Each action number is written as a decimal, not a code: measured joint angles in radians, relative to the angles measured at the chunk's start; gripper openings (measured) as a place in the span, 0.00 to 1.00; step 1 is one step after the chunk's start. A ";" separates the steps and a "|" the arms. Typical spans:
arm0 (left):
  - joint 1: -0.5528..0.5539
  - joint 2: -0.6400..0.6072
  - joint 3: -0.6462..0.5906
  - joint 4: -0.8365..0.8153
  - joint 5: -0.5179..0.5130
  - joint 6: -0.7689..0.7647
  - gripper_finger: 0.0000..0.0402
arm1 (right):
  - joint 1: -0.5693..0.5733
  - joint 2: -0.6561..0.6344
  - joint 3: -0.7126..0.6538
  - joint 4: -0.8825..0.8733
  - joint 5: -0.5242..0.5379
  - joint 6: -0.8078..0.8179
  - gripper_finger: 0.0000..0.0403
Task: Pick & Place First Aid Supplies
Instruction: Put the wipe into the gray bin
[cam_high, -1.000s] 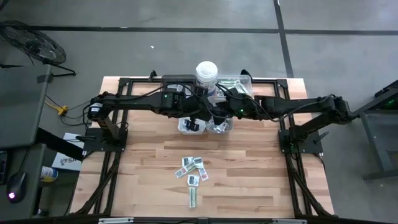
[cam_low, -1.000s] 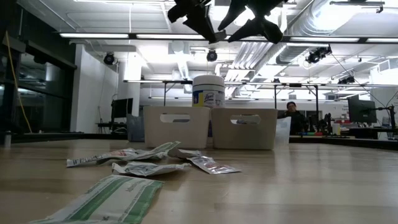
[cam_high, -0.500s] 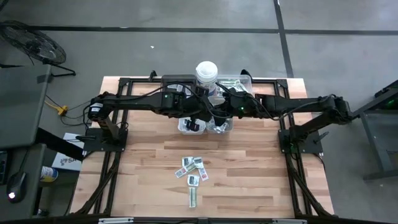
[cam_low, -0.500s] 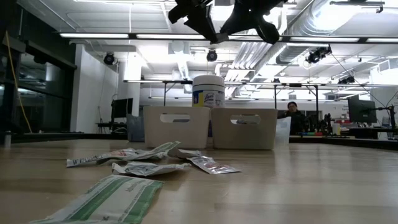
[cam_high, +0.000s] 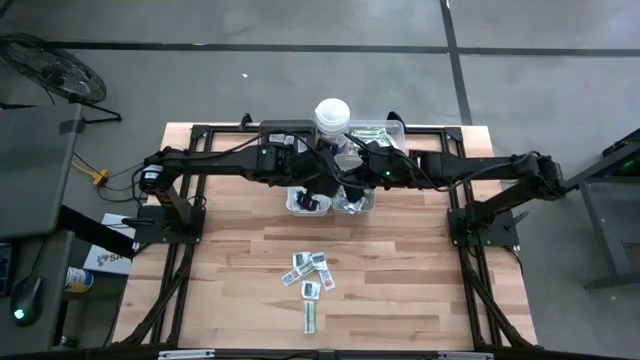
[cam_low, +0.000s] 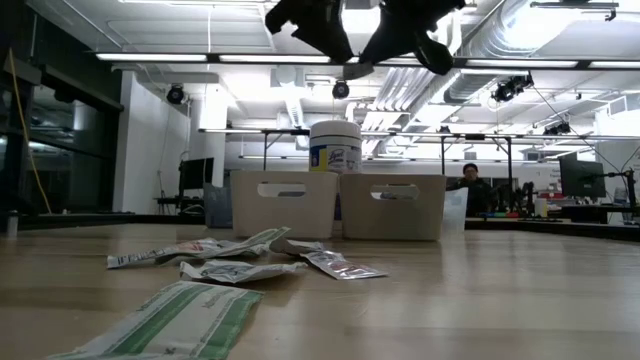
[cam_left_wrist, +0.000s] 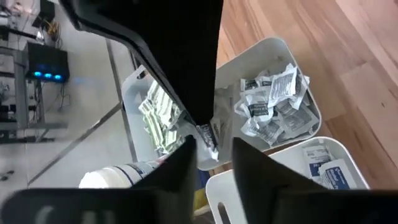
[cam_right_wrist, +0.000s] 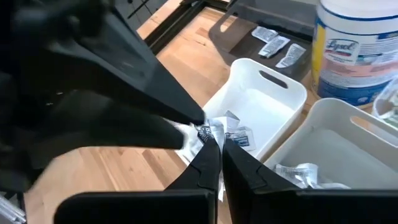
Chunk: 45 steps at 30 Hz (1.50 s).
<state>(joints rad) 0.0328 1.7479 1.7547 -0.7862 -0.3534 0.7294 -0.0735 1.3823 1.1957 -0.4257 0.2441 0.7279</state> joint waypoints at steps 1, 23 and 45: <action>0.002 -0.003 0.001 -0.004 0.009 -0.001 0.26 | -0.004 -0.001 0.000 -0.005 0.001 -0.001 0.00; 0.286 -0.154 0.000 -0.084 0.917 -0.159 0.43 | -0.136 0.063 0.000 -0.190 -0.130 -0.143 0.00; 0.288 -0.154 0.000 -0.128 0.905 -0.182 0.43 | -0.175 0.232 0.000 -0.180 -0.191 -0.163 0.13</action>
<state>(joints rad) 0.3206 1.5940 1.7546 -0.9137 0.5521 0.5475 -0.2485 1.6142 1.1954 -0.6052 0.0528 0.5650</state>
